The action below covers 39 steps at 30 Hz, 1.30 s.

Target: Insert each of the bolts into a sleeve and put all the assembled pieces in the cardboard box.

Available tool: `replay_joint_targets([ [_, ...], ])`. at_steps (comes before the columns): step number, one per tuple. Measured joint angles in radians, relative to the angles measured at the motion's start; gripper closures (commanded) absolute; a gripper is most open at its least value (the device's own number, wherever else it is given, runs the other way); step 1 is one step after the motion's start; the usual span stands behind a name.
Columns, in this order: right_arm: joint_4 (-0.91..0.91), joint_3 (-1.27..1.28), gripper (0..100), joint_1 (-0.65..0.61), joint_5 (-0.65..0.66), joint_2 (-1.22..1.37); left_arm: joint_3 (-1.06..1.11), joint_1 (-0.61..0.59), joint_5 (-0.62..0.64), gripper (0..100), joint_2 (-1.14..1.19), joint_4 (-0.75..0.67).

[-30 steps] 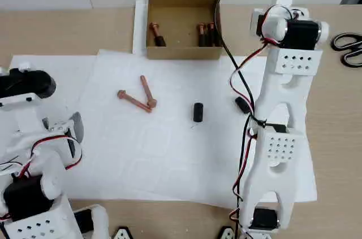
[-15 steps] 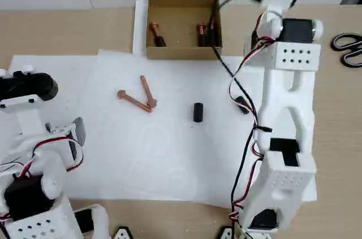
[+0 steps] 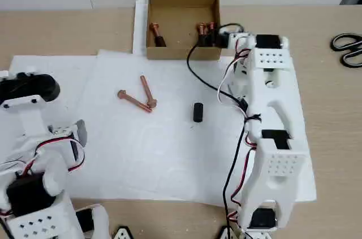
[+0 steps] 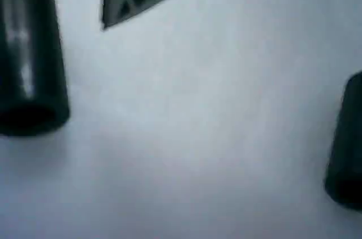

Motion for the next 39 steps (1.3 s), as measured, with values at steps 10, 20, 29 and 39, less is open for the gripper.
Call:
replay_joint_targets([
  [10,-0.071,-0.003,80.5,-0.012,0.020,0.144,0.025,0.000,0.000,79,0.000,0.000],
  [20,-0.075,-0.012,98.5,0.005,0.020,0.163,0.028,0.000,0.000,79,0.000,0.000],
  [29,0.041,-0.095,99.5,0.006,0.020,0.176,0.012,0.000,0.000,79,0.018,0.000],
  [39,0.074,-0.097,99.5,-0.002,-0.028,0.021,-0.308,0.074,0.078,79,0.499,0.000],
])
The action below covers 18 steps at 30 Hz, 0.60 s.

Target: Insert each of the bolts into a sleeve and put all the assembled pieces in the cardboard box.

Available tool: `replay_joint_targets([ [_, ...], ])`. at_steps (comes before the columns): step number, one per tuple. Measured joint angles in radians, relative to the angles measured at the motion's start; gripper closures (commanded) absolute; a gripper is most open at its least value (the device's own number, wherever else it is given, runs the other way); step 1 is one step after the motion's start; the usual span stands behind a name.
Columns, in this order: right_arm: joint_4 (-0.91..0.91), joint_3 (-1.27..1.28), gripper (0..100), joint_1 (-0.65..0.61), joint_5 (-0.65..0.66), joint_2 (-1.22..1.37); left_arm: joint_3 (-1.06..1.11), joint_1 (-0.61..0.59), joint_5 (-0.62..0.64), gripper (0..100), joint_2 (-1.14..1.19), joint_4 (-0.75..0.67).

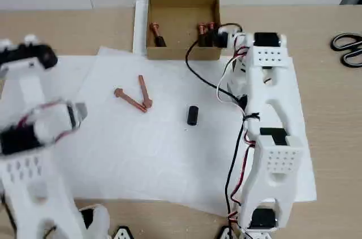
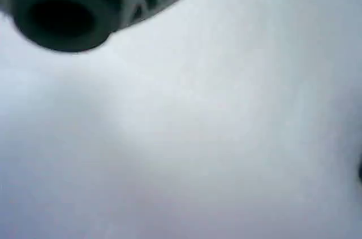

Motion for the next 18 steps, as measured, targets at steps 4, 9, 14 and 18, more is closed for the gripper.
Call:
replay_joint_targets([
  [4,0.000,0.000,99.5,-0.011,-0.014,-0.041,-0.141,0.130,0.120,79,0.270,0.000],
  [9,0.000,0.000,99.5,-0.017,-0.017,-0.046,-0.276,0.288,0.255,79,0.585,-0.005],
  [14,0.000,0.000,99.5,-0.017,-0.017,-0.046,-0.292,0.339,0.368,79,0.838,-0.126],
  [18,0.000,0.000,99.5,-0.018,-0.017,-0.046,-0.353,0.316,0.598,79,0.937,-0.249],
])
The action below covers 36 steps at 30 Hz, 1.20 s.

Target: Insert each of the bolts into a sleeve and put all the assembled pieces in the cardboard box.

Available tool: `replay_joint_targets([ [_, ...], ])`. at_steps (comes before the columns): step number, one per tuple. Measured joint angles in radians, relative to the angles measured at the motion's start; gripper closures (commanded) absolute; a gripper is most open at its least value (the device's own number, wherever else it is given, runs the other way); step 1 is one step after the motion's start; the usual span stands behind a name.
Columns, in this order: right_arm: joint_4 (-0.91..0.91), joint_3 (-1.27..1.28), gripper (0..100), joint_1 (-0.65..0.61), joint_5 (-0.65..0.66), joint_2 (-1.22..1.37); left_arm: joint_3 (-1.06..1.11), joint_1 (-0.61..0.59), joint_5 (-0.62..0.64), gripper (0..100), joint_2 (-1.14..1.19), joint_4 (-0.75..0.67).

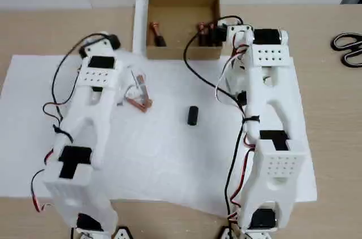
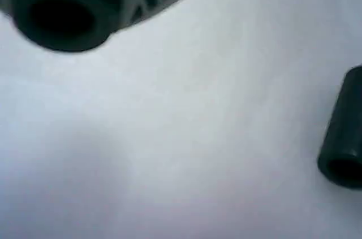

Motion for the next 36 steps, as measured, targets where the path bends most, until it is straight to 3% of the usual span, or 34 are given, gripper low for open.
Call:
replay_joint_targets([
  [5,0.000,0.000,99.5,0.002,0.000,0.000,-0.017,-0.006,0.204,79,0.066,-0.055],
  [12,0.000,0.000,99.5,0.000,0.000,0.000,-0.020,-0.012,0.307,79,0.089,-0.060],
  [18,0.000,0.000,99.5,0.000,0.000,0.000,-0.020,-0.014,0.339,81,0.089,-0.060],
  [25,0.000,0.000,99.5,0.000,0.000,0.000,-0.020,-0.014,0.353,100,0.110,-0.066],
  [36,0.000,0.000,99.5,0.000,0.000,0.000,-0.055,-0.008,0.351,100,0.172,-0.075],
])
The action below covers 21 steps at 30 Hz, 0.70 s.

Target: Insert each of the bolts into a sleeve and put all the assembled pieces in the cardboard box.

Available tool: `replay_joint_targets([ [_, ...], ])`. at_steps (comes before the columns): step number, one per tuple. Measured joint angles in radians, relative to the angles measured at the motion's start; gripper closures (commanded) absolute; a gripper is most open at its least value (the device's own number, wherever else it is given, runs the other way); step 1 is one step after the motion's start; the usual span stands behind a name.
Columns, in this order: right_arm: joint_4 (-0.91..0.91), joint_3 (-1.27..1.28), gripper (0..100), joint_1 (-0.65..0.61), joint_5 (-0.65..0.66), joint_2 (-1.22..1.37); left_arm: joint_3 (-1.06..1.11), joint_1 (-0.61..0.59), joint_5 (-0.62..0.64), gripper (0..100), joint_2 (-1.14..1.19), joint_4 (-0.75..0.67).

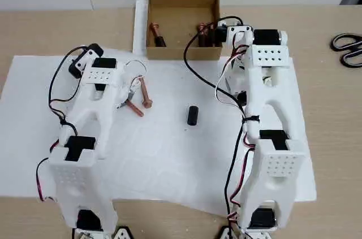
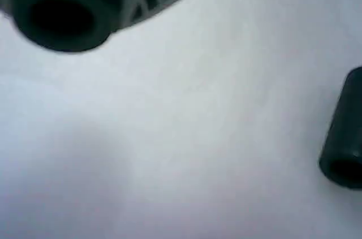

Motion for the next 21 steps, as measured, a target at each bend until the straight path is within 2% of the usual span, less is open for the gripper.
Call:
replay_joint_targets([
  [4,0.000,0.000,99.5,0.000,0.000,0.000,-0.057,-0.002,-0.091,100,-0.018,0.081],
  [13,0.000,0.002,99.5,0.002,0.000,-0.101,-0.299,0.002,-0.457,100,-0.224,0.370],
  [16,0.003,0.002,99.5,0.002,0.000,-0.209,-0.342,0.020,-0.512,100,-0.307,0.439],
  [21,0.009,0.087,99.5,-0.037,0.000,-0.402,-0.350,0.083,-0.534,100,-0.465,0.512],
])
